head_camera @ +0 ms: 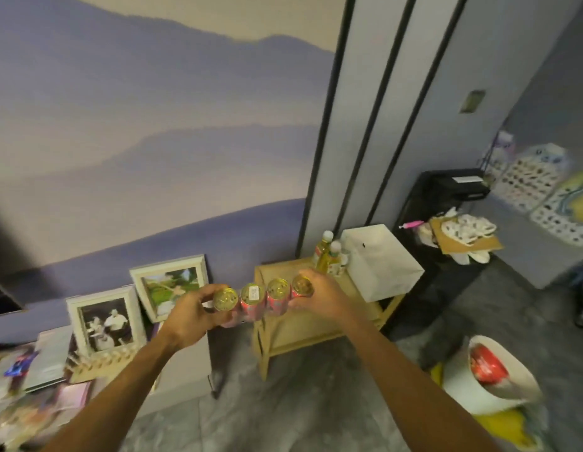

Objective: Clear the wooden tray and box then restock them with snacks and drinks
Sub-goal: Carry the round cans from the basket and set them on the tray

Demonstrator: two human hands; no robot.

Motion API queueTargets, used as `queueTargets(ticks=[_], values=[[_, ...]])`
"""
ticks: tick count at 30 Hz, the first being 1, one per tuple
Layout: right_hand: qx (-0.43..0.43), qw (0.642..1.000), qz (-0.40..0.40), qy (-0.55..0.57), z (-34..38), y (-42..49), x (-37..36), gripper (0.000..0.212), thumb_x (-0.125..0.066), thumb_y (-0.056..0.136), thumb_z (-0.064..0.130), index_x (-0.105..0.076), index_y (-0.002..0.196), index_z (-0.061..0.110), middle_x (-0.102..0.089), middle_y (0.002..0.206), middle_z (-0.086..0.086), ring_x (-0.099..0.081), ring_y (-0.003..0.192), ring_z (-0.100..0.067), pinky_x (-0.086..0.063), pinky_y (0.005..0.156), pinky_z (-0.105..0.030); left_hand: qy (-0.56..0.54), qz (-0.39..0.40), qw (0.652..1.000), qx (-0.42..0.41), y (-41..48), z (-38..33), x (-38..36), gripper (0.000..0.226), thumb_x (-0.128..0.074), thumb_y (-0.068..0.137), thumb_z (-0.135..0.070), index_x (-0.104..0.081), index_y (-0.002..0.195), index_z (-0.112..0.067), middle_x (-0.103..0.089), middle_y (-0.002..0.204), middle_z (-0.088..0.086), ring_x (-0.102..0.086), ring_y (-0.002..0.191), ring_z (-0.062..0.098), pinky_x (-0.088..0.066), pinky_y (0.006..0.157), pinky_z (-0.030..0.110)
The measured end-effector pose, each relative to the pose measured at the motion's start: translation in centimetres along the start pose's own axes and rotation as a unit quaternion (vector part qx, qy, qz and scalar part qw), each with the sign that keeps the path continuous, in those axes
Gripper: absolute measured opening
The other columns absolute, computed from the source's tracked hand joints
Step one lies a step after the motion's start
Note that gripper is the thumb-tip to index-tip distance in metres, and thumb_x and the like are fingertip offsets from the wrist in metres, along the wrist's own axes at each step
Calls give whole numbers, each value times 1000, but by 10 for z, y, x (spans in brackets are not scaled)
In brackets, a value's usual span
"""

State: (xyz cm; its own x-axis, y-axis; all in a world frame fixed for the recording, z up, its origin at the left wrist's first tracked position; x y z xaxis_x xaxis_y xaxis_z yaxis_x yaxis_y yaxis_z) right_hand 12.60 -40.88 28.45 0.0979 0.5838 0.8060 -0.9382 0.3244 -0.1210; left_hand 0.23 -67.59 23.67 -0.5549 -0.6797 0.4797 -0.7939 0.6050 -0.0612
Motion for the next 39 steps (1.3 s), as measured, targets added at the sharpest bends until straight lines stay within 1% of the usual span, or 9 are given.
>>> queueTargets(ticks=[3, 7, 12, 18, 24, 30, 33, 37, 39], values=[[-45, 999, -10, 16, -65, 5, 16, 78, -89, 75, 48, -54, 140, 24, -65, 128, 3, -63, 117, -21, -52, 95, -38, -8, 23, 1000, -10, 35, -16, -57, 49, -93, 77, -17, -73, 115, -39, -77, 107, -23, -73, 99, 2, -60, 93, 33], [-102, 994, -23, 17, -140, 25, 31, 95, -85, 80, 52, -36, 157, 23, -52, 149, -1, -52, 137, -27, -46, 109, -42, -11, 52, 998, -16, 87, -23, -122, 49, -94, 77, -23, -72, 120, -33, -77, 106, -21, -73, 98, -1, -58, 91, 24], [-113, 993, -20, 19, -212, 76, 43, 76, -87, 83, 41, -51, 146, 20, -63, 135, 1, -61, 124, -22, -51, 102, -38, -49, 44, 998, 15, 165, 8, -194, 62, -98, 70, -23, -72, 126, -27, -76, 109, -22, -72, 103, 3, -61, 91, 31], [-144, 989, 4, -16, -291, 149, 26, 71, -73, 86, 42, -53, 148, 16, -68, 131, -6, -63, 121, -29, -51, 99, -38, -64, 32, 996, 55, 237, 51, -261, 61, -97, 73, -20, -71, 126, -32, -74, 120, -16, -70, 109, 2, -61, 92, 29], [-162, 987, -7, -16, -355, 210, -17, 67, -76, 92, 34, -50, 151, 16, -65, 133, -6, -62, 123, -29, -51, 102, -42, -87, -5, 989, 120, 281, 97, -305, 61, -96, 73, -13, -71, 125, -34, -74, 118, -20, -71, 108, 3, -60, 84, 19], [-154, 985, -65, -47, -391, 243, -39, 22, -57, 102, 11, -62, 123, 13, -67, 116, -9, -66, 106, -29, -53, 89, -41, -89, -16, 983, 158, 308, 135, -343, 62, -95, 73, -8, -71, 127, -26, -73, 114, -26, -73, 106, 7, -61, 85, 22], [-151, 983, -61, -84, -410, 253, -54, 21, -49, 104, 6, -62, 120, 13, -67, 117, -11, -66, 108, -31, -54, 91, -41, -92, -13, 979, 182, 310, 147, -360, 63, -95, 73, -8, -70, 127, -29, -74, 112, -24, -74, 102, 7, -63, 83, 30], [-184, 981, -44, -51, -433, 251, -74, 23, -40, 107, 13, -58, 121, 15, -65, 119, -10, -67, 108, -31, -58, 89, -44, -73, -3, 980, 186, 311, 159, -373, 63, -95, 75, -10, -68, 127, -32, -75, 112, -15, -73, 100, 5, -63, 84, 31], [-200, 978, -41, 39, -444, 248, -88, 24, -39, 107, 28, -60, 119, 21, -67, 118, -8, -67, 108, -29, -58, 92, -49, -58, 7, 981, 183, 312, 166, -376, 63, -95, 75, -12, -68, 128, -34, -75, 116, -13, -73, 101, 5, -63, 85, 32]])
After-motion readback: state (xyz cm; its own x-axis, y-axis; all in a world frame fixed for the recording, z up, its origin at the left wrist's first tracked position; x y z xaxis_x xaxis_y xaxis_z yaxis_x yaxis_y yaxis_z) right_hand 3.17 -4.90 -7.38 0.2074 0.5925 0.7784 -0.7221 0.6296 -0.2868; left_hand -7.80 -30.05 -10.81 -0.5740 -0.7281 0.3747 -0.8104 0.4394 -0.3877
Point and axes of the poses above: each hand's wrist, its own y-axis towards the middle knuckle, its own x-axis out of the back of the hand, z = x × y, the point moved 9 cm from there along y, towards the middle knuckle
